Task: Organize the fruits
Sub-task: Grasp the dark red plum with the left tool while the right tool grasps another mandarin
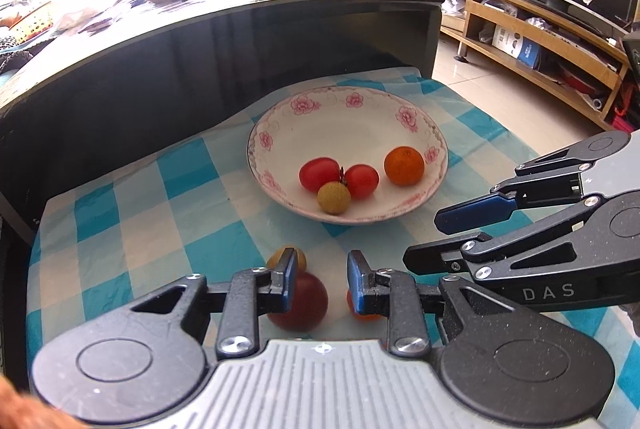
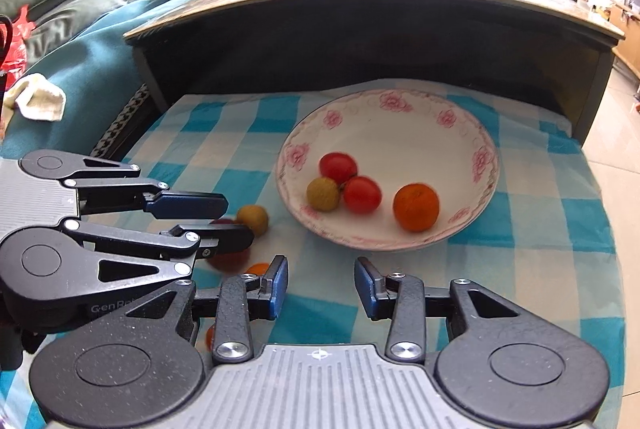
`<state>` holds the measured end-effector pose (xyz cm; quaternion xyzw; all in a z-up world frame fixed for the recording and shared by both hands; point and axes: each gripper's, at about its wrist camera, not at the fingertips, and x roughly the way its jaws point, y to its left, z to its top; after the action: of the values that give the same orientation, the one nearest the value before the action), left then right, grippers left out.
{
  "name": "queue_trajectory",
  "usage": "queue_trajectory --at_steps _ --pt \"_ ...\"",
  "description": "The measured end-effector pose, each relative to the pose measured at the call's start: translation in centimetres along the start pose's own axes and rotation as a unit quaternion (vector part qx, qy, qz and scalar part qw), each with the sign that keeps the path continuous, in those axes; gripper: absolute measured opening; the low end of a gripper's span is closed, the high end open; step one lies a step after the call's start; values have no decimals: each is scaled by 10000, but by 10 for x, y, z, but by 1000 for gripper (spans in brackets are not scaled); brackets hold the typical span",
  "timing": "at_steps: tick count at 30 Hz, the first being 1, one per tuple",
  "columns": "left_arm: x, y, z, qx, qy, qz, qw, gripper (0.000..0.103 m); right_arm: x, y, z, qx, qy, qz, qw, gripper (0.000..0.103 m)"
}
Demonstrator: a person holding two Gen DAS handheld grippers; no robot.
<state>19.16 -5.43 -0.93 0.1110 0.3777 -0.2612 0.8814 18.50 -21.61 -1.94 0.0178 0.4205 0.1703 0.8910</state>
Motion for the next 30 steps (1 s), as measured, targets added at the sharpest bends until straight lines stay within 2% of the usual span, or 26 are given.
queue_trajectory --at_steps 15,30 --pt "-14 10 -25 208 277 -155 9993 36 7 34 -23 -415 583 576 9958 34" --pt "5 18 -22 23 305 -56 9995 38 24 45 -29 -442 810 633 9937 35"
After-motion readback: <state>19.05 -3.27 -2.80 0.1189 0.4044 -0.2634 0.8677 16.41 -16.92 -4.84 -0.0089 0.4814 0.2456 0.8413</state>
